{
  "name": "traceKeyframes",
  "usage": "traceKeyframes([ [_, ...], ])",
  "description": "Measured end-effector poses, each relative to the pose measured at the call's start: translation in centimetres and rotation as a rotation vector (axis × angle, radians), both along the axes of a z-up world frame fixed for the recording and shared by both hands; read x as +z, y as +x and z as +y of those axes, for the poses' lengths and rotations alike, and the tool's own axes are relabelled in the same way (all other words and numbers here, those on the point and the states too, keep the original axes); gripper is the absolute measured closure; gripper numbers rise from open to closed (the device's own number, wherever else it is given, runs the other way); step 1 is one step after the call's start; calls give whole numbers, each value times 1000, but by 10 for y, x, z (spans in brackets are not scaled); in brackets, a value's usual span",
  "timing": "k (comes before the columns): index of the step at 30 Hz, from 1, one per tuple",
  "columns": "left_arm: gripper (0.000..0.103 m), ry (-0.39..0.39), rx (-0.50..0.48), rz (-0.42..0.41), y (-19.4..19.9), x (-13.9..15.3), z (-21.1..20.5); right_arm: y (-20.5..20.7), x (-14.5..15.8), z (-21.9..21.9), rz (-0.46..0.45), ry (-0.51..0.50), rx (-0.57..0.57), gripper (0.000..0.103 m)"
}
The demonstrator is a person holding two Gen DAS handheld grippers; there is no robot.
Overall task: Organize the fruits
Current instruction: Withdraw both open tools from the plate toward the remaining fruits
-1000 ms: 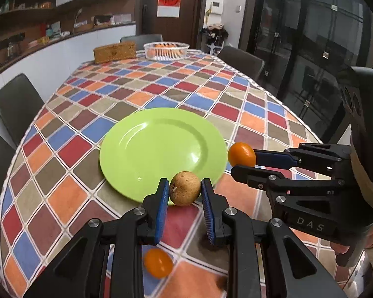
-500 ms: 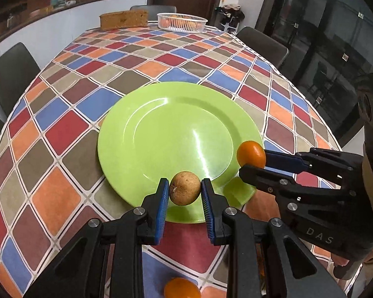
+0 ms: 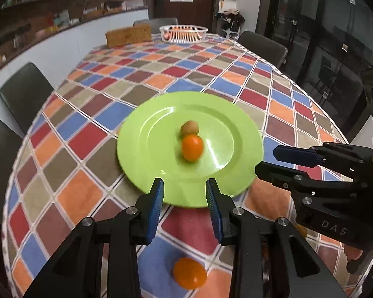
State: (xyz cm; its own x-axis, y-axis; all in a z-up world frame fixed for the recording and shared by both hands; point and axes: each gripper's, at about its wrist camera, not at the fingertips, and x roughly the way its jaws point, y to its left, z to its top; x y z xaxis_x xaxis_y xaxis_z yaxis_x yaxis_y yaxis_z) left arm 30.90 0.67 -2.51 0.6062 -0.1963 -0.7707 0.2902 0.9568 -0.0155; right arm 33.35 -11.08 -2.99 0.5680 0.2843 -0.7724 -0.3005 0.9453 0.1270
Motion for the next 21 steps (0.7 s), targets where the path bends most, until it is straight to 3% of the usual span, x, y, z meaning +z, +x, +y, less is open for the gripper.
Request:
traceKeyframes([
  [8,67,19,-14,-145,-62,39,-5,-52,27,-10,-75,49,-9,67],
  [21,56,-20,-18,-226,-144,57,13,-138,49,-10,-165,79,-59,67],
])
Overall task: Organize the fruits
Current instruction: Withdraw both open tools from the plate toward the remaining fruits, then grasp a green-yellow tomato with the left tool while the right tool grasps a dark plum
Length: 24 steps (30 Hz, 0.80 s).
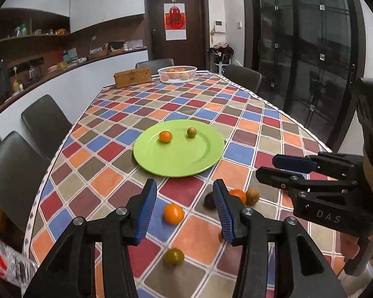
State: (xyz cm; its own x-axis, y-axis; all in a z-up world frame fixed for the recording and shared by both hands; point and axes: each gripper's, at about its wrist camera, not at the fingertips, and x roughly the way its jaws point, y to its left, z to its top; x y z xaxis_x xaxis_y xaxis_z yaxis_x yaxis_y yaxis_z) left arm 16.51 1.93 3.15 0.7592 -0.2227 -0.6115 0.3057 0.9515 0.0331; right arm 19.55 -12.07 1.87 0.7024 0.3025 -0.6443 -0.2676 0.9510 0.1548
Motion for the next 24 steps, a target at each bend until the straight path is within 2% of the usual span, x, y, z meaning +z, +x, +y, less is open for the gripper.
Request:
traceKeyframes([
  [3,52,-24,19,-7,-12,0,8,-12,-1,5,0,21,-1,60],
  [10,44,20,48,-38,-40,-11,21,-33,-13,19,8,36,18,60],
  [13,44,33,63,-45,-49,-18,26,-40,-19,22,16,43,15,60],
  [24,43,-1,70,-13,-58,-52,42,-48,-44,37,56,21,15,60],
])
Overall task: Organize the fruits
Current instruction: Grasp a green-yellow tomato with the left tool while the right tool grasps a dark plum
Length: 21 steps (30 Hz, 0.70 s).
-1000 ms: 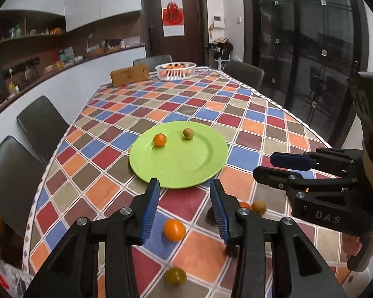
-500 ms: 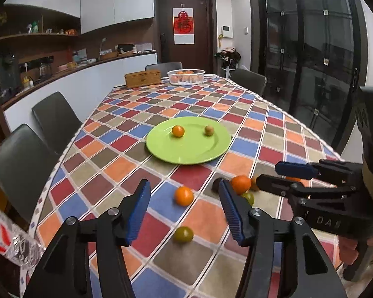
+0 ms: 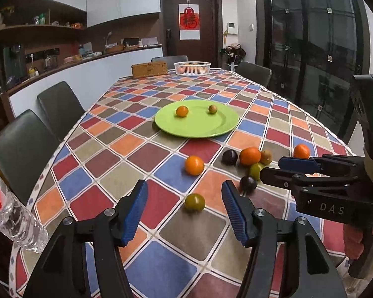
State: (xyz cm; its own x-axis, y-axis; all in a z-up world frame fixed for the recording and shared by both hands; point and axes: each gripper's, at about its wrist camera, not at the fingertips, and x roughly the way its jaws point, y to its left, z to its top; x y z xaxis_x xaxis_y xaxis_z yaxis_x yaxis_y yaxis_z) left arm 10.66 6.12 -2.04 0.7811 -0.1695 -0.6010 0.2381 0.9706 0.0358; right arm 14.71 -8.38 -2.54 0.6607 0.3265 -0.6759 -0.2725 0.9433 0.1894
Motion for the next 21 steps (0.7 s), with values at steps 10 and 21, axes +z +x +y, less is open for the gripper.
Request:
traceKeyframes([
  [10,43,-11,-12,52,10,-25,2,7,-23,5,64,-23,-19,60],
  [21,43,-9,-41,114,26,-42,-2,15,-36,5,94,-53,-31,60],
])
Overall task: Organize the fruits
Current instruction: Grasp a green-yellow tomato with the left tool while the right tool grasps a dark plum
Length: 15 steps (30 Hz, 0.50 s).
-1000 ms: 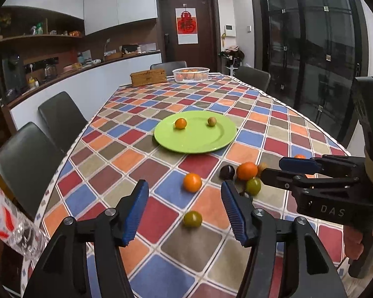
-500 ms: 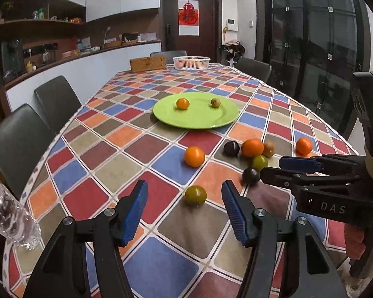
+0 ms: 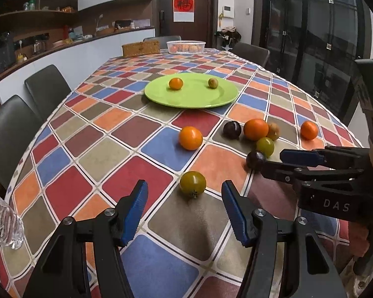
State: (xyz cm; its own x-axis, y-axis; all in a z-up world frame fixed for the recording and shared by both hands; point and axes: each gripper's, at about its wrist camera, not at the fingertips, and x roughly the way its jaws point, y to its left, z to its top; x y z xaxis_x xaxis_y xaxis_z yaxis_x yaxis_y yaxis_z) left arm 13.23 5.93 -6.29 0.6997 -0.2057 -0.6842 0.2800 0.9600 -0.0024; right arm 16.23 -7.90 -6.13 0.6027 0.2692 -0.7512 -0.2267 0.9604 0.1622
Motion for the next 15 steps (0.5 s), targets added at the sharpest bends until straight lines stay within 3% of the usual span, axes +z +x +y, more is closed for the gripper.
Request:
traceKeyframes([
  [6,44,-2,-11,35,10,-7,-3,4,-3,1,2,-15,2,60],
  [15,58,-8,-34,67,20,-10,-8,12,-10,5,18,-17,9,60],
])
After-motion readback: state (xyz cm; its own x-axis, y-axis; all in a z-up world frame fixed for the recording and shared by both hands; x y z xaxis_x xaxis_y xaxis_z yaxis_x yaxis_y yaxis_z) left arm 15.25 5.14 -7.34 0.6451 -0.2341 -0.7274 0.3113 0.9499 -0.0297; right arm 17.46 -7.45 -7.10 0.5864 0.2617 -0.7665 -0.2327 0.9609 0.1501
